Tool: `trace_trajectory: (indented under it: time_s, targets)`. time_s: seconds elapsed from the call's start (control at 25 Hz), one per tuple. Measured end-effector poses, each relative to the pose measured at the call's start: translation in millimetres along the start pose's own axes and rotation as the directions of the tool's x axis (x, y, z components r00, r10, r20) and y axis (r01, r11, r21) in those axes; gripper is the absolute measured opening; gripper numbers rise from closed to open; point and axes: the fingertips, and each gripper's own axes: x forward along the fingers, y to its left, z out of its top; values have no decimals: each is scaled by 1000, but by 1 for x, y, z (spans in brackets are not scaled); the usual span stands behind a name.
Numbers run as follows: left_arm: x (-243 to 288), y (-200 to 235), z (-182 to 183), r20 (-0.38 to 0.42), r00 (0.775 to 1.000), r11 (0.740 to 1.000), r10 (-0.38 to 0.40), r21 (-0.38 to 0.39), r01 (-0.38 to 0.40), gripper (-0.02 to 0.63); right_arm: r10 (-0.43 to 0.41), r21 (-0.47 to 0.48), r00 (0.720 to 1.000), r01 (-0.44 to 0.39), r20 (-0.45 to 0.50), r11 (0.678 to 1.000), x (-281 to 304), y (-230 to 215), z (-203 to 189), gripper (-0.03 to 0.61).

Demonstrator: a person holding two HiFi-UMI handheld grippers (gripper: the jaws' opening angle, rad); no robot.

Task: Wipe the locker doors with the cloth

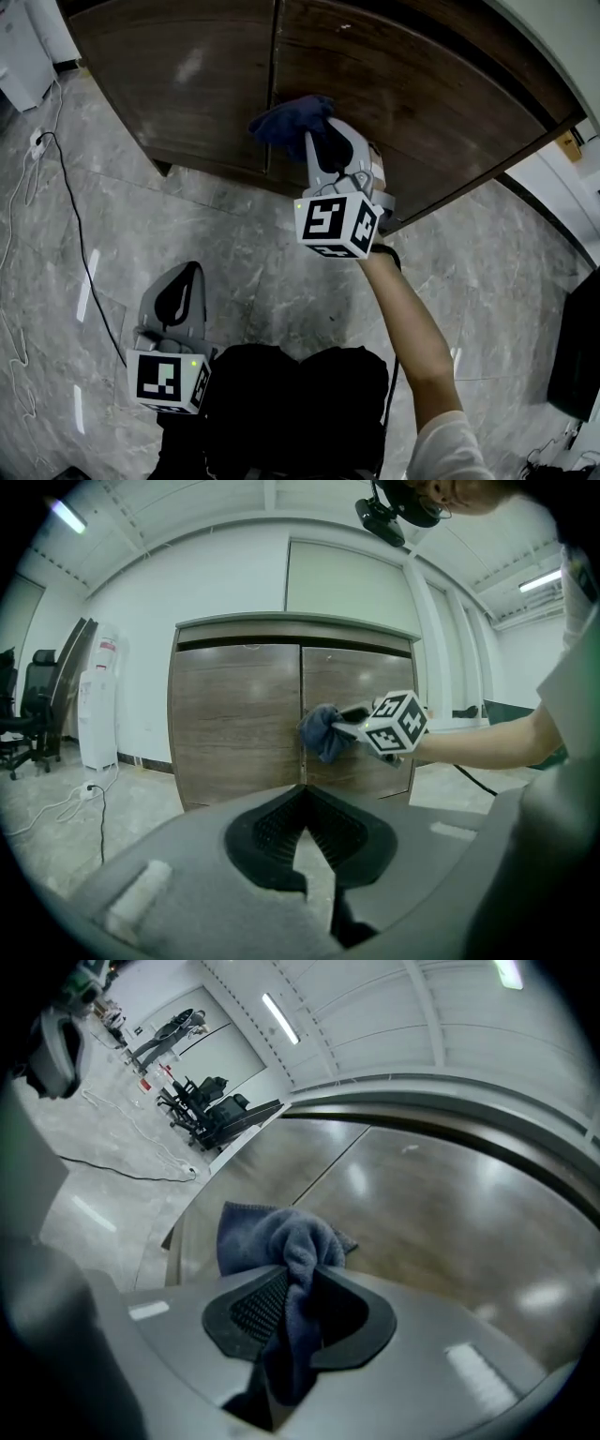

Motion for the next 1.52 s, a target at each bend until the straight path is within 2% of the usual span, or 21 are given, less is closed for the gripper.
trace_trajectory:
  time_s: [0.2,0.44,0.72,0.84,1.0,1.24,1.52]
  targets:
    - [0,7,-6,-7,1000,1000,10,-13,-11,3,87,-16,994,-88,-68,996,15,61,-41,81]
    - [1,14,-14,-20,1000,1000,20,-22,-21,2,163,-41,979,-169,-124,985,28,109,-68,81]
    - [1,21,-20,-30,999,999,37,-31,-38,3,292,-51,926,-312,-238,949,42,170,-114,81]
    - [-1,24,-23,-30,999,998,43,-35,-44,3,314,-47,914,-337,-258,940,45,177,-117,81]
    - [-4,26,-26,-32,999,998,43,-45,-45,2,282,-45,937,-297,-204,954,42,146,-82,80]
    - [-6,24,-19,-12,999,998,34,-56,-35,3,185,-65,980,-189,-70,980,37,64,12,80]
    - [-9,23,-12,6,999,997,34,-63,-34,3,40,-70,996,-34,75,997,33,-41,123,80]
